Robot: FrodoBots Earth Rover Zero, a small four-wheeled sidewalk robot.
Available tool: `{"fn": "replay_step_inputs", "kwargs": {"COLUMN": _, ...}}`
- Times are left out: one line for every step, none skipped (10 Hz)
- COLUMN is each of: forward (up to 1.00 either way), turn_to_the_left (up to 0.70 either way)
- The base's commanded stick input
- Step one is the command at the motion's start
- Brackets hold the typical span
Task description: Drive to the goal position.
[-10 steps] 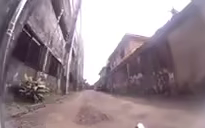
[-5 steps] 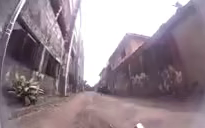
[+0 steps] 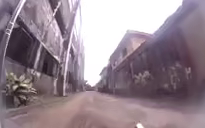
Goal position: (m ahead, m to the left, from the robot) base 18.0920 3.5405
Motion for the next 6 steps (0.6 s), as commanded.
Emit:
{"fn": "replay_step_inputs", "kwargs": {"forward": 0.84, "turn_to_the_left": 0.06}}
{"fn": "replay_step_inputs", "kwargs": {"forward": 0.84, "turn_to_the_left": 0.06}}
{"fn": "replay_step_inputs", "kwargs": {"forward": 0.85, "turn_to_the_left": 0.06}}
{"fn": "replay_step_inputs", "kwargs": {"forward": 0.84, "turn_to_the_left": 0.06}}
{"fn": "replay_step_inputs", "kwargs": {"forward": 0.84, "turn_to_the_left": 0.06}}
{"fn": "replay_step_inputs", "kwargs": {"forward": 0.84, "turn_to_the_left": 0.06}}
